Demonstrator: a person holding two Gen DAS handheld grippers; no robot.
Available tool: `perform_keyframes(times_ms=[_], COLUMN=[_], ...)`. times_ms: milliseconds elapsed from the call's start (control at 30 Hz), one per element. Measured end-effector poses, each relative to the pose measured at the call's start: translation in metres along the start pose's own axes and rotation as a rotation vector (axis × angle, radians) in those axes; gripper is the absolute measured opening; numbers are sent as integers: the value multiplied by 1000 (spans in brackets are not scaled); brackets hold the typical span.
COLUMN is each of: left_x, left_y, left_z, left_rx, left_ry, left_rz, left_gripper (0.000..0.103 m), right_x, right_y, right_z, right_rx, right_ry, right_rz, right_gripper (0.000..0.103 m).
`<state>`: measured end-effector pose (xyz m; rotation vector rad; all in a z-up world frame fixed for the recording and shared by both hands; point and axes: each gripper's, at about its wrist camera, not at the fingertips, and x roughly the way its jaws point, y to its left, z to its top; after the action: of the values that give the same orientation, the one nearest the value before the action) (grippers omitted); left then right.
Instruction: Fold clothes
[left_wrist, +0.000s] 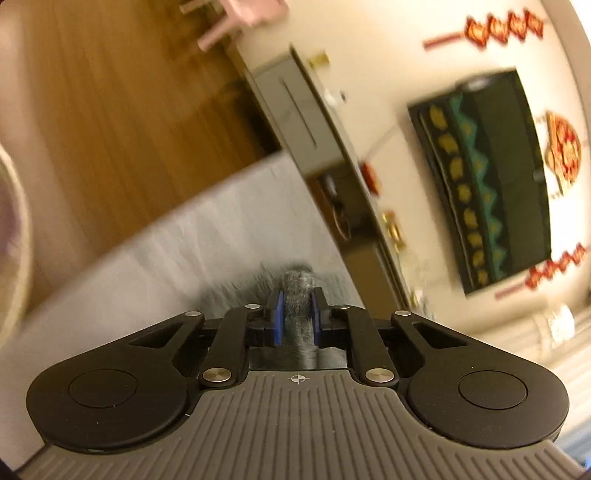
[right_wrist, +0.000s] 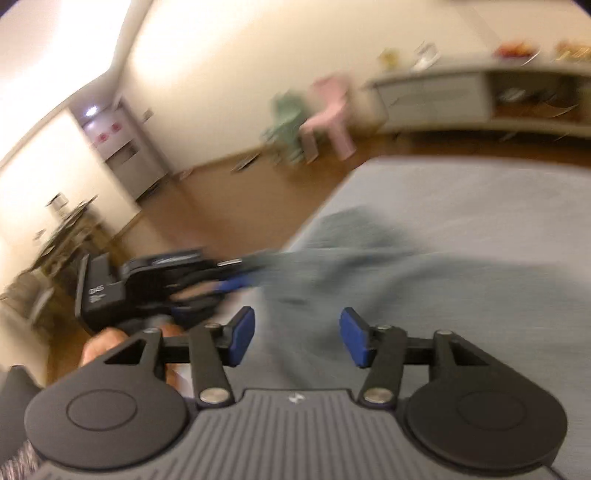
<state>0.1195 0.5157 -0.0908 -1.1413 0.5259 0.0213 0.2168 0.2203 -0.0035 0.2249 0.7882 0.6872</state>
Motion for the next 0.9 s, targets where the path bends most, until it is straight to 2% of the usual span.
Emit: perform_keyframes(times_ms=[33,100,133,200,233,267,367,433,500,533,567,633,667,700,767,833,867,900], left_x=[-2,1,1,-2,-5,-10,-13,-2,13,21,28,31,31,30,24,15,10,5], left_y=[11,26,29,23,16,8,-19,-34,-40,-41,-40,-35,-35,-35,-37,-37,-35,-33], left_z=[0,-2,-4,-7,-10,-13,-30,-43,-53,-57,-61,-64,-65,-66,-67,-64,-61,-60], left_rx=[-35,-81,-90,-87,-72,-55,24,91,138,157,164,148,148,153,155,131,118,108], left_ry=[-8,2,5,-1,-8,-19,-17,17,44,56,64,58,49,41,19,-12,-29,-43], left_rz=[28,50,40,29,26,13,14,42,111,153,186,207,213,215,204,171,160,158], left_gripper=[1,3,5,10,15,26,39,41,37,34,26,15,1,0,0,0,0,0], right_x=[-33,-93,-124,-179,-209,-235,-318,-357,-389,-401,-412,-422,-427,-432,-430,-426,-427,-431], right_y=[-16,-63,-93,-145,-167,-186,-234,-258,-277,-285,-293,-306,-313,-319,-331,-337,-336,-333], right_z=[-3,-20,-33,-62,-81,-99,-159,-193,-225,-236,-247,-266,-275,-284,-300,-310,-313,-311], right_rx=[-1,21,74,192,248,298,453,548,637,680,722,797,839,882,993,1047,1055,1046], right_ry=[-35,-73,-81,-112,-144,-171,-244,-289,-348,-369,-391,-431,-454,-478,-543,-560,-565,-585], right_rz=[-40,-193,-276,-380,-436,-482,-613,-674,-724,-741,-757,-746,-734,-721,-617,-540,-545,-565], right_gripper=[57,59,59,59,59,59,59,59,60,62,63,69,71,71,70,66,62,62])
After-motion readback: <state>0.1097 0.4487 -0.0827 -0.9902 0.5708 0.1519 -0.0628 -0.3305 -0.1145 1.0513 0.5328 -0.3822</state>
